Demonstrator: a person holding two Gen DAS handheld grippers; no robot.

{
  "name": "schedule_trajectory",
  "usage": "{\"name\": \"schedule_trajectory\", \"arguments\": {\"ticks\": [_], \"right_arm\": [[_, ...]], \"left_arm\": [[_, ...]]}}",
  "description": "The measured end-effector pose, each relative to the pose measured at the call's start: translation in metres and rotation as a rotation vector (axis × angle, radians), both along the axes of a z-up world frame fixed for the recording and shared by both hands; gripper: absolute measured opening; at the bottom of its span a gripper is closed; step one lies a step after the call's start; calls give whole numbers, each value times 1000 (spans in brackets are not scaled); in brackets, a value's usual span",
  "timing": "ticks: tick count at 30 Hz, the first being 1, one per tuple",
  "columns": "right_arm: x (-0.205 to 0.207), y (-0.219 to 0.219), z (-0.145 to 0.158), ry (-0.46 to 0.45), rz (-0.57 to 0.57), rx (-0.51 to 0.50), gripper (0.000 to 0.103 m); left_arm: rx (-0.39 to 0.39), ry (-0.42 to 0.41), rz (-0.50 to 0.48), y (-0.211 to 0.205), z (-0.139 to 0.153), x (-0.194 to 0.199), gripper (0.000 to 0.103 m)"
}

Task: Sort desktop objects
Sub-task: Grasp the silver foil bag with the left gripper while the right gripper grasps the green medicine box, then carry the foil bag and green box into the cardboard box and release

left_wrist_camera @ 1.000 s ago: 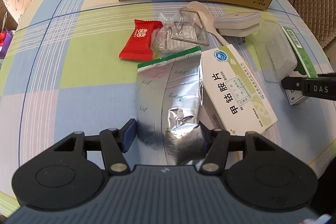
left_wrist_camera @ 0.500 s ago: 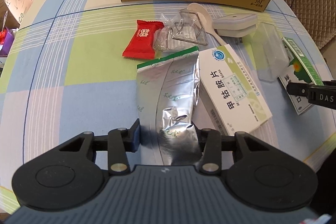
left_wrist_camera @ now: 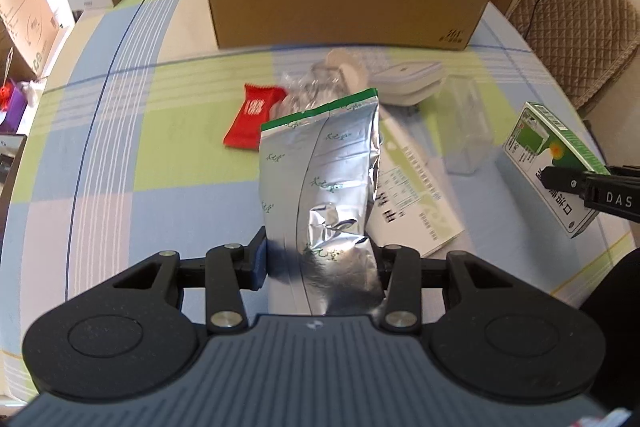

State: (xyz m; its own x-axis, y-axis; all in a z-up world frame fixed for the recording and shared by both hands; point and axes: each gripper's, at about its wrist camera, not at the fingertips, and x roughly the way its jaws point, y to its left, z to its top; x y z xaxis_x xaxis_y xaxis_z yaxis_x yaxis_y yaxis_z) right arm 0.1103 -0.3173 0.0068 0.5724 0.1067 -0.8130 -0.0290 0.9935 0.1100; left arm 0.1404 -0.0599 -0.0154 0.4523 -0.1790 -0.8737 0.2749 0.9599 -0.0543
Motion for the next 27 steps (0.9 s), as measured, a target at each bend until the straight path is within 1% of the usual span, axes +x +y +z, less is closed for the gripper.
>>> {"name": "schedule_trajectory", "arguments": {"ticks": [7, 11, 20, 23, 27], "right_arm": [[3, 4, 33, -69, 19, -3, 27], [11, 8, 46, -93, 42, -6, 28], [49, 17, 78, -151, 87, -25, 28], [65, 18, 86, -163, 101, -29, 27], [86, 16, 96, -178, 115, -24, 27]], "left_arm": [[-9, -40, -33, -12, 25, 9, 37], [-26, -58, -63, -17, 44, 22, 37], [-14, -113, -104, -26, 93, 68, 37], [-22, -118, -107, -30, 105, 83, 37], [-20, -120, -116, -35, 114, 105, 37]]}}
